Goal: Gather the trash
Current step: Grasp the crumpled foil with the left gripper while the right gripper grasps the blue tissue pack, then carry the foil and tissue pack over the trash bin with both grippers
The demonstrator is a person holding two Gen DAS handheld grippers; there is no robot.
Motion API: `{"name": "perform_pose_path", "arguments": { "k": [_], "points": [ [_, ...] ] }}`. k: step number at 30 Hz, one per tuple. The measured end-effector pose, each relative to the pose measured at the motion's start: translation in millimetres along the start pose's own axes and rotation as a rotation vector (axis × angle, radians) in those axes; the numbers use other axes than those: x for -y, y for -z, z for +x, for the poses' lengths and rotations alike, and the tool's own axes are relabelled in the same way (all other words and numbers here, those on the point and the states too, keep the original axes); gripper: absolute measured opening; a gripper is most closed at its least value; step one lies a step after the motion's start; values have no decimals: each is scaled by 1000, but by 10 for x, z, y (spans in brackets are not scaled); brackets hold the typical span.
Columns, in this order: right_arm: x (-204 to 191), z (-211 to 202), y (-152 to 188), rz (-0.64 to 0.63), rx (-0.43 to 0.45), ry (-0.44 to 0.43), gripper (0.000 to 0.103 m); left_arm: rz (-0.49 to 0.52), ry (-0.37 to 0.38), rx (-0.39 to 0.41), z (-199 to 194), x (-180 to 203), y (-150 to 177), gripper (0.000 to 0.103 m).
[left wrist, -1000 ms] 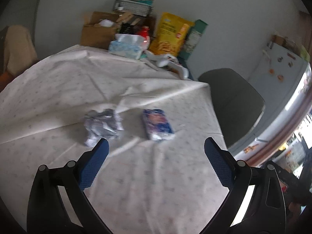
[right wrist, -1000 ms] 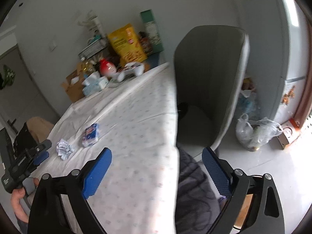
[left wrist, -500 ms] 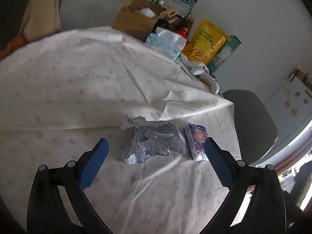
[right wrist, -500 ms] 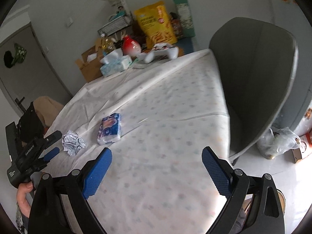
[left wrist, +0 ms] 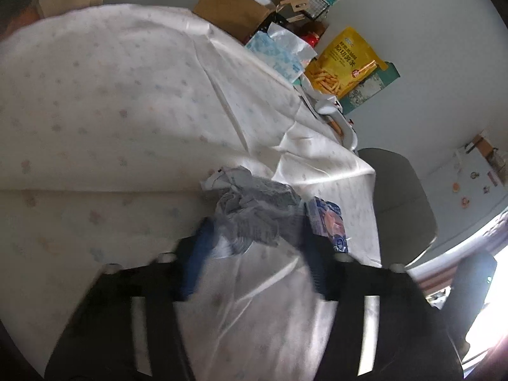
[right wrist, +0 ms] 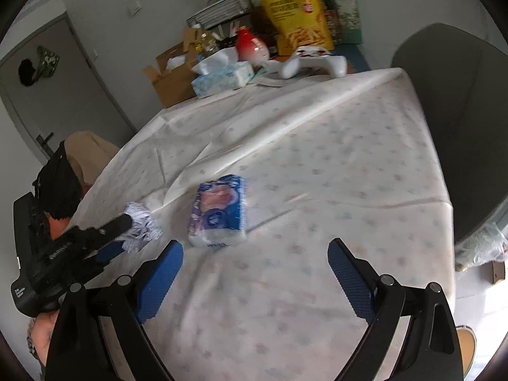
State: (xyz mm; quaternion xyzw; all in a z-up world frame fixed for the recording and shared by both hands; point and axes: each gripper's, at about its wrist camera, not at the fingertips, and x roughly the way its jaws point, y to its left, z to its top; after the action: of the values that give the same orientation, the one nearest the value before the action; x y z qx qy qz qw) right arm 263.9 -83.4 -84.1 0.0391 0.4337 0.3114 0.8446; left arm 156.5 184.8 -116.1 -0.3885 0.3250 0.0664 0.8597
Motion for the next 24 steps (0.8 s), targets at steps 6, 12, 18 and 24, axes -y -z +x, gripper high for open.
{"name": "perform_pose_path", "arguments": {
  "k": [6,12,18,24],
  "points": [
    [-253,225,-59,-73,-38,-5,89,30,2,40,-84,64,27,12],
    [-384,509,-84,-113,-79,47,80,21,-1,70,-191,41,29,11],
    [-446,425,-44,-161,-54,72,29,28,-4,96,-297,61,37,11],
    [-401,97,90,-143,-23,56,24,45,6,113,-396,141,74,11]
  ]
}}
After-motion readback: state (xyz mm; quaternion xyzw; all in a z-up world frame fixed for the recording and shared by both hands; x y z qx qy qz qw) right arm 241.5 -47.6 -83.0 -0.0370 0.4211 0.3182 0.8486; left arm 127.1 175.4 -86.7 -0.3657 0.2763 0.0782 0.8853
